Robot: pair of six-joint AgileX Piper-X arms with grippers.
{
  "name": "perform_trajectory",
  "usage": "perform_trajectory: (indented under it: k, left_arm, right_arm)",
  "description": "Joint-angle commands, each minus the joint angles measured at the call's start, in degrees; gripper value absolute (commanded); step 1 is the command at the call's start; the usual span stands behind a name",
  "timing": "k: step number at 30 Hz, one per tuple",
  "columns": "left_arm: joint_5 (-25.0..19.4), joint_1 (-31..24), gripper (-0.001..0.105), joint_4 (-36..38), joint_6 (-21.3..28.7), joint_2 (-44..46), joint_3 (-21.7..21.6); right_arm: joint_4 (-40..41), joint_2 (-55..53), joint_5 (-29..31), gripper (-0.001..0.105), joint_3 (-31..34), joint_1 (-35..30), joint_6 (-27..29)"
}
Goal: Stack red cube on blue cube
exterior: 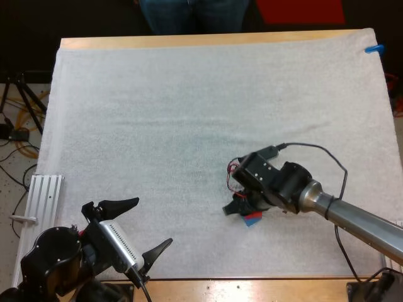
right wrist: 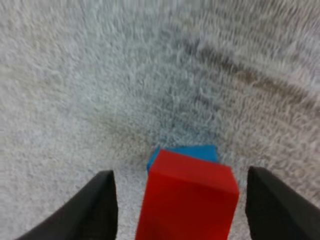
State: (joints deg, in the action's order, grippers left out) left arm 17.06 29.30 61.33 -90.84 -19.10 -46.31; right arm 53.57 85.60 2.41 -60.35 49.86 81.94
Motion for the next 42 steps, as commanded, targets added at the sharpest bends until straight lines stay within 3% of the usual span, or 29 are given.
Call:
perform_trajectory:
  k: [1, 7, 15, 20, 21, 24, 31, 34, 42]
  left_arm:
    - [0.3, 0.2, 0.087, 0.0, -0.5, -0.2, 0.0]
    - [0.3, 0.2, 0.087, -1.3, -0.5, -0.2, 0.0]
    - [0.1, 0.0, 0.087, -4.7, -0.7, -2.3, 0.0]
    - [-8.5, -0.6, 0.087, -7.4, -0.5, -8.2, -0.2]
    - [-8.6, -1.0, 0.087, -7.7, -0.5, -8.6, -0.3]
    - [-8.3, -4.7, 0.087, -9.7, 0.0, -11.8, -1.7]
    - [-1.4, -21.7, 0.087, -12.1, 1.6, -17.4, -6.7]
    - [-1.3, -27.1, 0.087, -12.7, 1.6, -18.5, -8.3]
    - [-1.3, -29.2, 0.087, -12.0, 1.8, -18.3, -10.0]
  right_arm:
    - [1.6, -0.5, 1.0, 0.054, -1.7, 0.1, 0.9]
    - [8.2, -0.5, 9.1, 0.054, -7.7, 0.1, 3.7]
    - [8.0, -3.1, 10.2, 0.054, -11.0, -4.1, 7.0]
    - [8.0, -4.8, 10.2, 0.054, -11.0, -12.3, 11.4]
    - [8.0, -5.0, 10.2, 0.054, -11.0, -13.8, 11.7]
    - [7.0, -6.4, 10.2, 0.054, -11.0, -18.7, 13.5]
    - [4.4, -10.1, 10.0, 0.054, -11.0, -33.0, 16.0]
    - [4.2, -12.1, 7.4, 0.054, -11.0, -38.5, 17.2]
    - [4.8, -19.6, 6.4, 0.054, -11.0, -49.8, 21.8]
